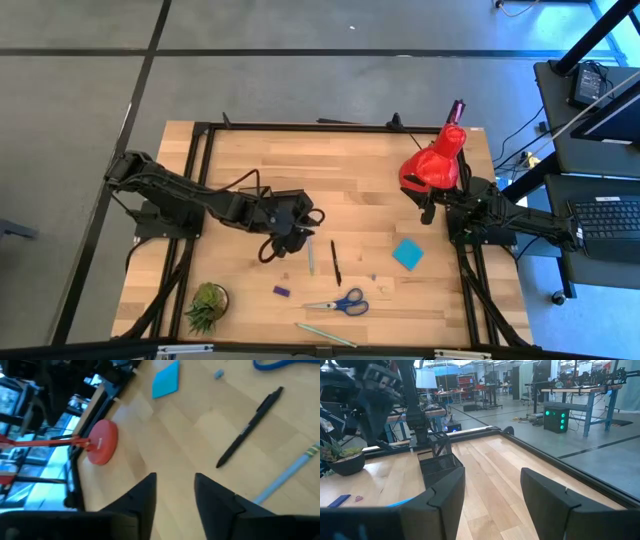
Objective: Pick and place office supplies into organizer
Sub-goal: Put the top blue pencil into the black desk organizer
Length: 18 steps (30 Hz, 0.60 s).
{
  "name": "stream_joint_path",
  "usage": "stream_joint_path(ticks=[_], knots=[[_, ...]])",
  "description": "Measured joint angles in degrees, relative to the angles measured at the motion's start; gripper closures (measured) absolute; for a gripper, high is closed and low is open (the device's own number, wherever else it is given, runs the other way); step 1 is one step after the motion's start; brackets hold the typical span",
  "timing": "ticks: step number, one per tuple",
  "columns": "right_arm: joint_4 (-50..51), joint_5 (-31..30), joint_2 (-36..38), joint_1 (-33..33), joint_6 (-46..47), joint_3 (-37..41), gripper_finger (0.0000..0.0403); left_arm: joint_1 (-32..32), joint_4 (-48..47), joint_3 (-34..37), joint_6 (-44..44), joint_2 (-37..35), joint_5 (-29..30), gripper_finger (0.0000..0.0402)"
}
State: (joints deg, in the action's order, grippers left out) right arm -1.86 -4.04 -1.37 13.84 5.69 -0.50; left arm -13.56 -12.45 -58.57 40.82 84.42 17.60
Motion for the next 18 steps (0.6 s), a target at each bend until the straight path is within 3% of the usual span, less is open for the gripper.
stream_joint_path(ticks=[7, 18], knots=[[0.01, -0.01, 0.0, 0.0, -0.06, 0.01, 0.0208, 0.94, 0.63, 0.0, -3.28, -0.02, 2.51, 0.0212], [0.0, -0.01, 0.0, 0.0, -0.04, 0.01, 0.0208, 0.94, 0.29, 0.0, -5.61, -0.02, 4.34, 0.0211]])
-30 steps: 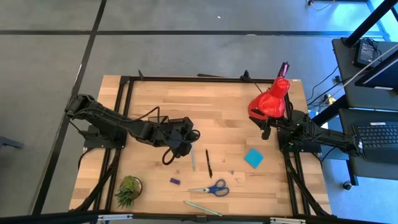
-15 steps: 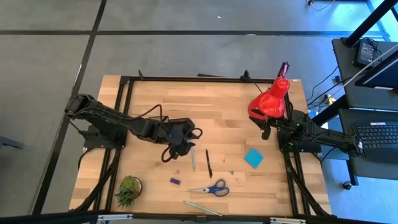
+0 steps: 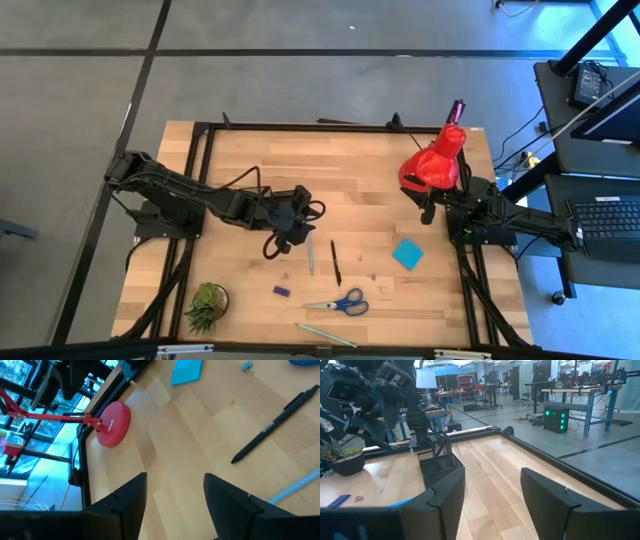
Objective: Pick and place office supplies into organizer
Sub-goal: Put the top blue pencil into the black desk organizer
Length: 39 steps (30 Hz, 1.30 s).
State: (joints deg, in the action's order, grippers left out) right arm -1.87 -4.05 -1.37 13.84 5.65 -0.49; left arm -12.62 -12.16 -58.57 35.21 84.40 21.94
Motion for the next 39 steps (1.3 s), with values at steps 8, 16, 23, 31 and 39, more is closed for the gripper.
stream_joint_path(ticks=[8, 16, 23, 31, 39], knots=[[0.0, 0.0, 0.0, 0.0, 0.02, 0.0, 0.0208, -0.09, -1.4, 0.0, -5.02, 0.0, -0.86, 0.0214], [0.0, 0.02, 0.0, 0.0, -0.04, 0.0, 0.0208, -0.09, -0.31, 0.0, -6.0, -0.02, 0.65, 0.0214], [0.0, 0.0, 0.0, 0.0, -0.02, 0.0, 0.0208, 0.0, 1.26, 0.0, -7.29, -0.02, 1.61, 0.0215], [0.02, 0.02, 0.0, -0.02, 0.07, 0.0, 0.0208, 0.02, 1.2, 0.0, -5.33, -0.02, -2.28, 0.0216], [0.01, 0.01, 0.0, -0.02, 0.07, 0.0, 0.0208, 0.0, 1.22, 0.0, -2.92, -0.02, -9.69, 0.0235]])
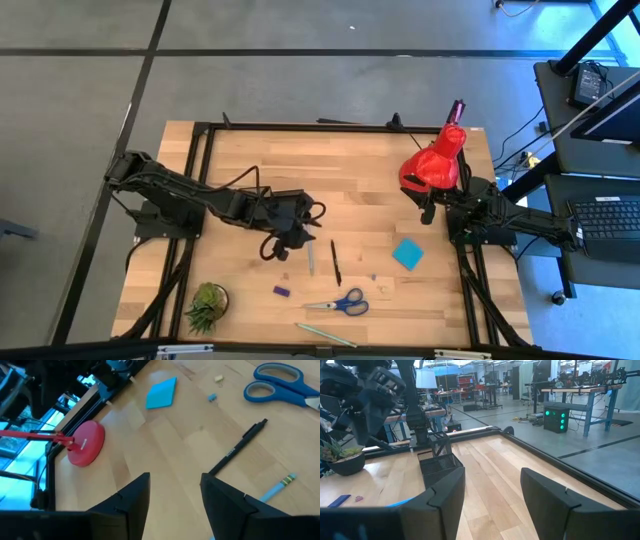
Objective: Pick and place office supplies into organizer
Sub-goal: Put the top blue pencil into the black desk organizer
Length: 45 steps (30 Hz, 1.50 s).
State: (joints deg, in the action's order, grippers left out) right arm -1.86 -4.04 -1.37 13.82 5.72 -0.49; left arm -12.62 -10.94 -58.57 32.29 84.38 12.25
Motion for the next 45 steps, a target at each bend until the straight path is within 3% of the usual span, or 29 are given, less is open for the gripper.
stream_joint_path(ticks=[4, 13, 21, 28, 36, 45], knots=[[0.01, 0.01, 0.0, 0.02, 0.02, 0.0, 0.0208, 0.07, -2.34, -1.49, 0.07, 1.2, -1.62, 0.0242], [-0.34, -1.35, 0.0, 0.0, -0.02, 0.0, 0.0208, -0.05, -20.53, -16.51, 2.37, 13.41, -5.51, 0.0254], [-0.34, -1.38, 0.0, 0.0, 0.0, 0.0, 0.0208, -0.98, -27.4, -20.34, 9.5, 19.21, -7.92, 0.0263], [-0.35, -1.43, 0.0, 0.02, 0.02, 0.0, 0.0208, -1.21, -28.86, -20.9, 11.39, 21.55, -7.52, 0.0272], [-0.36, -1.43, 0.0, 0.04, 0.21, 0.0, 0.0208, -2.77, -26.95, -20.9, 7.0, 21.42, 2.07, 0.0274], [-0.32, -1.42, 0.0, 0.04, 1.59, 0.0, 0.0208, -5.93, -25.1, -20.9, 6.78, 21.92, -2.64, 0.0274]])
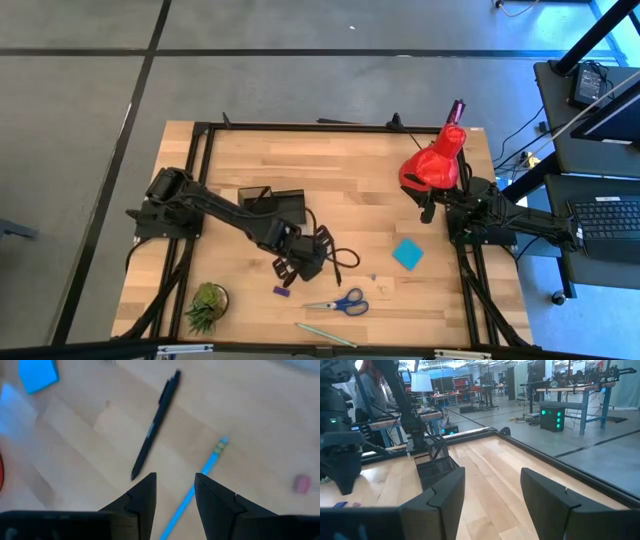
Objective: Pick and place office supplies into organizer
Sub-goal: Put the top blue pencil into the black desk organizer
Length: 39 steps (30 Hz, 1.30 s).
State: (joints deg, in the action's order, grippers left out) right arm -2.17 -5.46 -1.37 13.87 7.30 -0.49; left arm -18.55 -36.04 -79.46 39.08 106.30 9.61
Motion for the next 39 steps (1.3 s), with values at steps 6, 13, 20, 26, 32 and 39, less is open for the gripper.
stream_joint_path(ticks=[6, 13, 20, 26, 32, 39], knots=[[0.04, 0.01, 0.0, 0.0, 0.28, 0.0, 0.0208, -1.27, 1.85, 0.0, 0.95, 0.11, -2.82, 0.0275], [0.07, 0.03, 0.0, 0.0, 2.95, -0.01, 0.0208, -1.17, 1.48, 0.0, 2.45, 0.14, -6.32, 0.0275], [0.07, 0.03, 0.0, 0.0, 2.96, -0.02, 0.0208, -0.32, 1.28, 0.0, 4.36, 0.14, -8.6, 0.0275], [0.07, 0.04, 0.0, 0.0, 2.96, 0.0, 0.0208, 0.84, -6.8, -6.67, 5.94, 5.89, -11.3, 0.029], [0.11, 0.05, 0.0, 0.0, 2.96, 0.0, 0.0208, 0.82, -12.09, -12.99, 9.25, 10.58, -11.27, 0.0308], [0.15, 0.14, 0.0, -0.04, 2.96, 0.0, 0.0208, 0.56, -11.29, -12.7, 17.09, 11.48, -10.74, 0.0301]])
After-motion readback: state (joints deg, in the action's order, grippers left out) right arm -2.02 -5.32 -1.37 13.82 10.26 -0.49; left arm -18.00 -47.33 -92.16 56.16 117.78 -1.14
